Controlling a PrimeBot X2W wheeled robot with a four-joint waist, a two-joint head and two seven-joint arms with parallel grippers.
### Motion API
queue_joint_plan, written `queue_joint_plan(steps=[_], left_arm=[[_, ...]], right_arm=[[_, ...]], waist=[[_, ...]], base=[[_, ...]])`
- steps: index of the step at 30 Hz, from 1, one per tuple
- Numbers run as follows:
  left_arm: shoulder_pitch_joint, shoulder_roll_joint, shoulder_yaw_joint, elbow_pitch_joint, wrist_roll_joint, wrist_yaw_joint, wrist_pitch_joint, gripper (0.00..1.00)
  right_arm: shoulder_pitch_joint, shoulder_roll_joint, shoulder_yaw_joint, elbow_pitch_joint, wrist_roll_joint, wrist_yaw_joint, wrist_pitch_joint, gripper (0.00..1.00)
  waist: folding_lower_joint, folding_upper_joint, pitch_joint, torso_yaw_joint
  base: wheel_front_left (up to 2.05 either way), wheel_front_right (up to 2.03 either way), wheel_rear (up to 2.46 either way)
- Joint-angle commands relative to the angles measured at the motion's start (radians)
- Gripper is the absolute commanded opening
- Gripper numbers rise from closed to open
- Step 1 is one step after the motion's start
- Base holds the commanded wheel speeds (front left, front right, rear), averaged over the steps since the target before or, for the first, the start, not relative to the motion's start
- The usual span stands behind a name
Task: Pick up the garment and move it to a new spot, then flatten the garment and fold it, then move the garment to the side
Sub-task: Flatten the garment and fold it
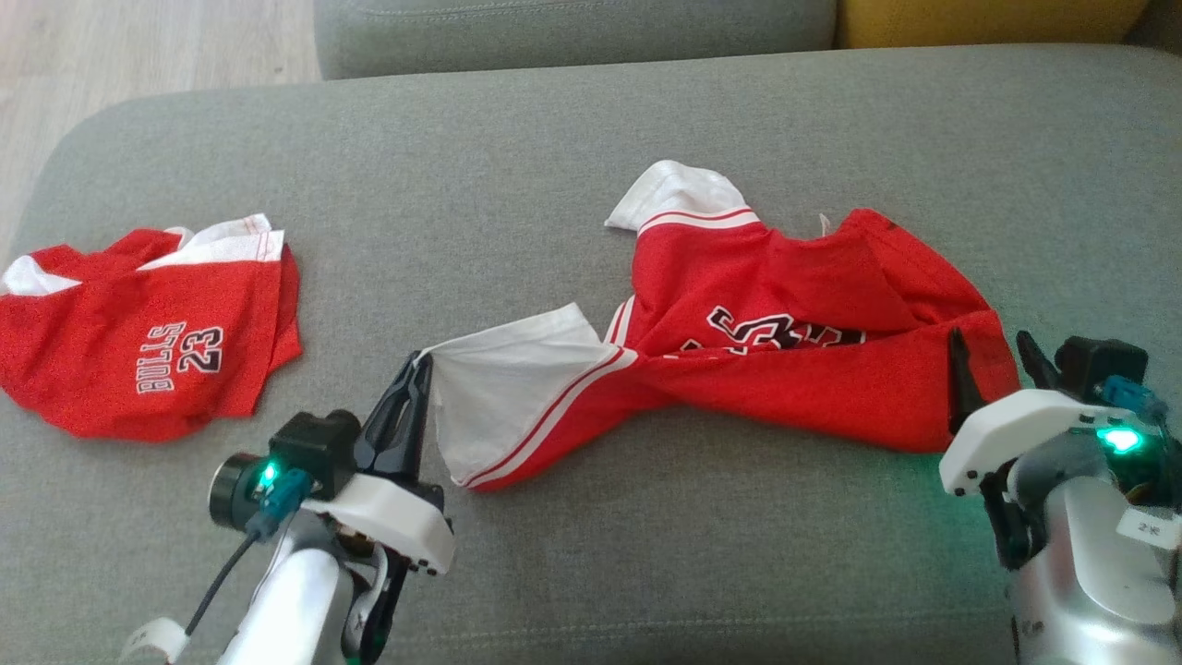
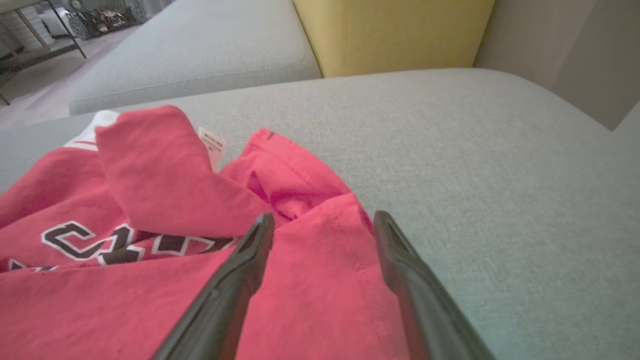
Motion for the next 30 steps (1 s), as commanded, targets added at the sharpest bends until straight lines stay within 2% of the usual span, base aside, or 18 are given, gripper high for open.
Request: queue_joint_plan(steps=[1, 24, 25, 26, 27, 30], left_arm=[[-0.023, 0.006, 0.03, -0.037, 0.007, -0.002, -0.012, 0.0], [-0.041, 0.0, 0.028, -0.033, 0.026, -0.02, -0.012, 0.0], [-0.043, 0.0, 0.028, -0.033, 0.026, -0.021, -0.012, 0.0], [-0.045, 0.001, 0.028, -0.032, 0.026, -0.022, -0.012, 0.0], [-0.047, 0.001, 0.028, -0.031, 0.026, -0.022, -0.012, 0.0], [-0.051, 0.004, 0.032, -0.028, 0.024, -0.022, -0.012, 0.0]], right_arm=[[-0.052, -0.005, 0.014, -0.009, -0.008, -0.001, 0.003, 1.0], [-0.189, -0.005, -0.029, 0.201, -0.069, -0.001, -0.074, 1.0], [-0.193, -0.005, -0.028, 0.208, -0.071, -0.001, -0.078, 0.44], [-0.197, -0.006, -0.026, 0.213, -0.073, -0.001, -0.086, 0.14], [-0.201, -0.007, -0.023, 0.216, -0.074, -0.001, -0.096, 0.0], [-0.208, -0.011, -0.01, 0.221, -0.072, -0.001, -0.13, 0.0]], waist=[[0.0, 0.0, 0.002, 0.002], [0.0, 0.0, 0.04, 0.007], [0.0, 0.0, 0.042, 0.007], [0.0, 0.0, 0.043, 0.008], [0.0, 0.0, 0.044, 0.008], [0.0, 0.0, 0.042, 0.006]], base=[[0.0, 0.0, 0.0], [0.0, 0.0, 0.0], [0.0, 0.0, 0.0], [0.0, 0.0, 0.0], [0.0, 0.0, 0.0], [0.0, 0.0, 0.0]])
